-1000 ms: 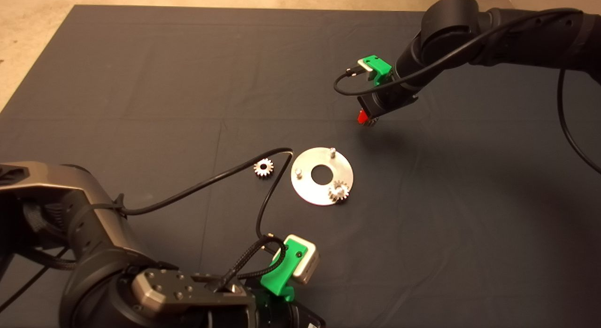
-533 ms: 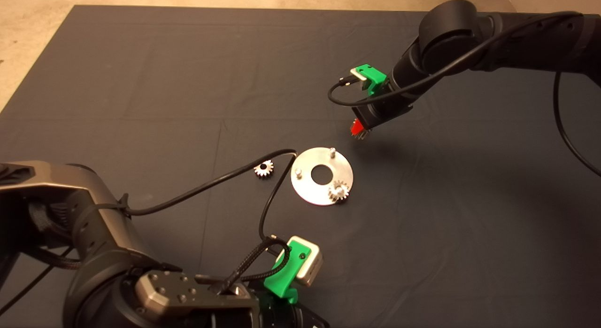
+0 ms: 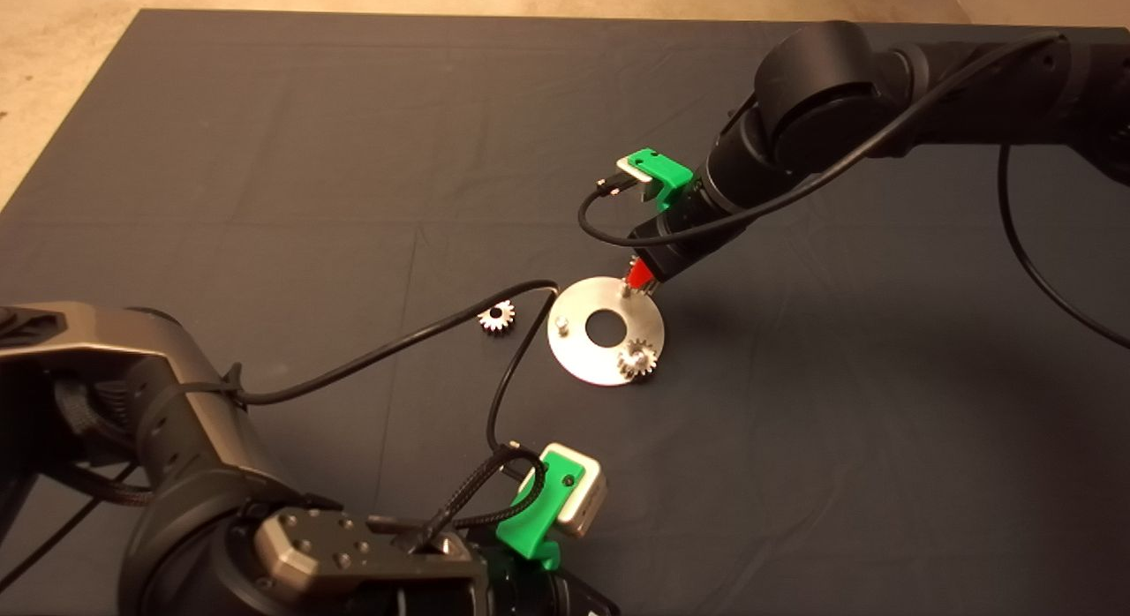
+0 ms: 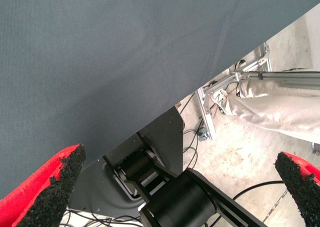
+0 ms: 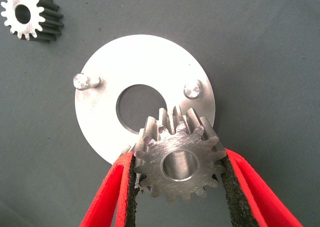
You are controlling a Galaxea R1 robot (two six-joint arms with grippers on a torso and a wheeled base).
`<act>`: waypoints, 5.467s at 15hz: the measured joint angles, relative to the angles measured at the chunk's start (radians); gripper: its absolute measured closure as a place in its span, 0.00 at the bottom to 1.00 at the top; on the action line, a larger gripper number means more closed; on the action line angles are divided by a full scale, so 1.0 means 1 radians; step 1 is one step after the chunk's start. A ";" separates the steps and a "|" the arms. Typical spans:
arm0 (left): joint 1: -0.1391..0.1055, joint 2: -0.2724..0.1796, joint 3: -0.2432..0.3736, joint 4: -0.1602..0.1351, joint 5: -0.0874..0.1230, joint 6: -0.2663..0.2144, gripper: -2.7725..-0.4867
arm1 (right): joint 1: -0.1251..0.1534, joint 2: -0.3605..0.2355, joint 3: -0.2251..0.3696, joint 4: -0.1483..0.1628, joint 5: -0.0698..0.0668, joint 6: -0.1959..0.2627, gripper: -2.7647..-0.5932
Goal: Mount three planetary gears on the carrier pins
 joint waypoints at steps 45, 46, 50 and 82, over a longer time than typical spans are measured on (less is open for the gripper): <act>-0.039 0.033 0.000 -0.002 0.000 -0.053 0.01 | -0.051 0.073 -0.126 -0.061 -0.054 -0.039 0.82; -0.039 0.033 0.000 -0.002 0.000 -0.053 0.01 | -0.051 0.080 -0.127 -0.061 -0.053 -0.040 0.82; -0.039 0.033 0.000 -0.003 0.000 -0.053 0.01 | -0.051 0.089 -0.134 -0.061 -0.048 -0.041 0.82; -0.039 0.029 0.000 -0.005 0.000 -0.053 0.01 | -0.089 0.098 -0.157 -0.101 -0.051 -0.091 0.82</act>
